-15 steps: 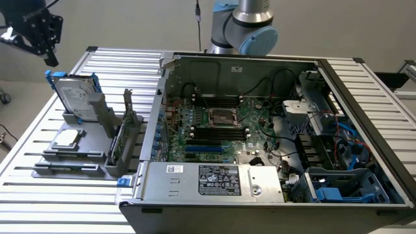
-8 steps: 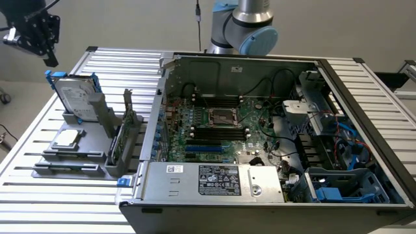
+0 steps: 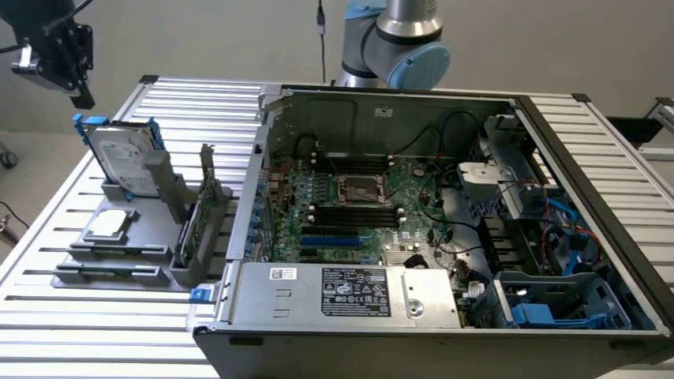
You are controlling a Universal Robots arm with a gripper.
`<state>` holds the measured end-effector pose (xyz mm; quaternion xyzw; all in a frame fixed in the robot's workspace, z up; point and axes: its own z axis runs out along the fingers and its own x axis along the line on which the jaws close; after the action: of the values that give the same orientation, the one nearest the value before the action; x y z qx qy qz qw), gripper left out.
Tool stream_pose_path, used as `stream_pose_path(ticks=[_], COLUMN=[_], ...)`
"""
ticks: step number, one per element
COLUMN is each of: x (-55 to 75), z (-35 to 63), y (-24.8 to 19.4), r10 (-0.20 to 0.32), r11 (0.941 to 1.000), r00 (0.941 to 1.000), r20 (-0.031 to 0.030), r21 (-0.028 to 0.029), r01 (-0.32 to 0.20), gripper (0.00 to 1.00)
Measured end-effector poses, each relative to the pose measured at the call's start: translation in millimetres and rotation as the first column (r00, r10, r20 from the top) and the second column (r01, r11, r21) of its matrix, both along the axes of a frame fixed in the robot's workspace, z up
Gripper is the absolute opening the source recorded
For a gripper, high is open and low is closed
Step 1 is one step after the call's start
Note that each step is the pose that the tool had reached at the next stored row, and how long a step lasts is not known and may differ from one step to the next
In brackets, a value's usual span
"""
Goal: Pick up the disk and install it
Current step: 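Pick up the disk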
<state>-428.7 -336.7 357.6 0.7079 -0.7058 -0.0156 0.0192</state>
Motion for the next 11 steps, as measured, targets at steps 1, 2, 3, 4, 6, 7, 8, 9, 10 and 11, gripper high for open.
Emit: stream_pose_path(ticks=[1, 2, 3, 4, 6, 7, 8, 9, 10, 11], x=[0.0, 0.0, 0.0, 0.0, 0.0, 0.1, 0.0, 0.0, 0.0, 0.0], z=[-0.1, 0.0, 0.0, -0.1, -0.7, -1.2, -2.0, -3.1, -4.6, -6.4], y=[0.7, 1.0, 1.4, 1.7, 2.1, 2.3, 2.4, 2.4, 2.4, 2.4], r10=[0.005, 0.007, 0.007, 0.007, 0.008, 0.008, 0.008, 0.008, 0.009, 0.01], r11=[1.0, 1.0, 1.0, 1.0, 1.0, 1.0, 1.0, 1.0, 1.0, 1.0], r00=[1.0, 1.0, 1.0, 1.0, 1.0, 1.0, 1.0, 1.0, 1.0, 1.0], r20=[0.0007, 0.0007, 0.0008, 0.0009, 0.0009, 0.0007, 0.0007, 0.001, 0.0013, 0.0023], r21=[0.0001, 0.0, -0.0001, -0.0001, -0.0001, -0.0003, -0.0003, -0.0003, -0.0003, -0.0003], r01=[-0.005, -0.007, -0.007, -0.007, -0.008, -0.008, -0.008, -0.008, -0.009, -0.01], gripper=[0.11, 0.11, 0.12, 0.18, 0.24, 0.3, 0.36, 0.36, 0.42, 0.42])
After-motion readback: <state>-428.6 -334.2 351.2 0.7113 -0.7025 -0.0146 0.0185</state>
